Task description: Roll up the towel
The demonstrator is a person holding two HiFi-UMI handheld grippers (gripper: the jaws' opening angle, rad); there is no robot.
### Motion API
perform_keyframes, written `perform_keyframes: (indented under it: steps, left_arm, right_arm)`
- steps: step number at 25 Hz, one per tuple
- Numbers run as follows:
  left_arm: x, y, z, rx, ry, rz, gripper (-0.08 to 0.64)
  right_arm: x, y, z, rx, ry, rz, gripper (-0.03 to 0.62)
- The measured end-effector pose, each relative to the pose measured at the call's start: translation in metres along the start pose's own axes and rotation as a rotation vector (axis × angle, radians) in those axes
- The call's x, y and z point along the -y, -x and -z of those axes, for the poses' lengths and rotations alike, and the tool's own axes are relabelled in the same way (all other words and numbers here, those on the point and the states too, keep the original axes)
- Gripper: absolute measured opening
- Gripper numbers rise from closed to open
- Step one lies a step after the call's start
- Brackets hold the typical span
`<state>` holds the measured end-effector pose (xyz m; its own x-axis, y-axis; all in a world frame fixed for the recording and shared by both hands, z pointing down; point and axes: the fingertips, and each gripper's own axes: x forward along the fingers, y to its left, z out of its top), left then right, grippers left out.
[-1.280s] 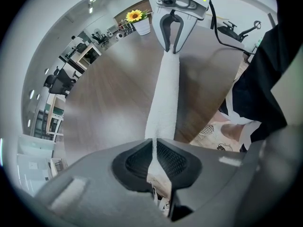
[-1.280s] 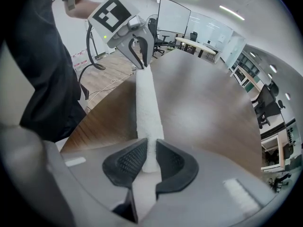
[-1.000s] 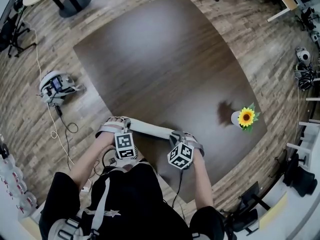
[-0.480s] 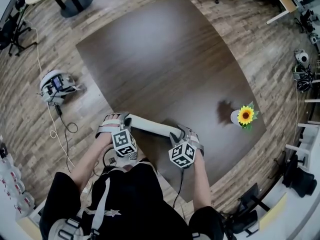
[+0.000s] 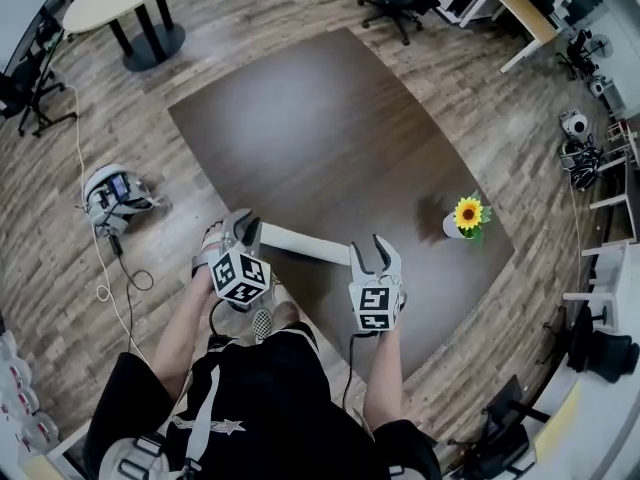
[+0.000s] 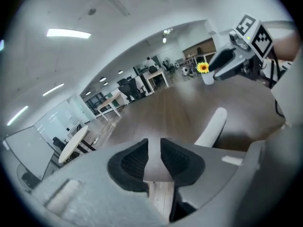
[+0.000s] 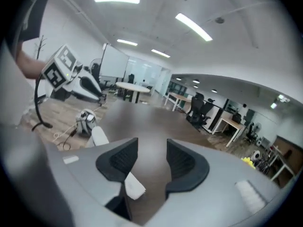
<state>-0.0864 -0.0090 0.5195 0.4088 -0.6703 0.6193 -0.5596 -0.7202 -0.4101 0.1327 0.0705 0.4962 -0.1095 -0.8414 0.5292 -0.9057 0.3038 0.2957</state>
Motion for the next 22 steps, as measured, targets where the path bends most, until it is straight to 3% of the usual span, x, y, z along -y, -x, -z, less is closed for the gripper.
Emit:
perform_keyframes:
  steps: [3,6,13,17,22]
  left_arm:
    - [-0.018,0.040,-0.024,0.119,0.130,-0.074,0.058]
    - [-0.020,0.077,-0.044,0.221,0.211,-0.088,0.015]
    - [0.005,0.139,-0.059,0.352,0.285,-0.036,0.012]
    - [0.020,0.169,-0.062,0.409,0.365,0.009,0.011]
    - [0.042,0.201,-0.054,0.432,0.375,0.013,0.011]
  right_arm:
    - [0.004,0.039,-0.027,0.116,-0.130,0.059,0.182]
    - [0.003,0.078,-0.042,0.196,-0.170,0.138,0.167]
    - [-0.010,0.156,-0.060,0.305,-0.184,0.275,0.073]
    - [-0.017,0.191,-0.049,0.320,-0.202,0.313,0.023]
    - [-0.027,0.229,-0.032,0.331,-0.214,0.320,0.005]
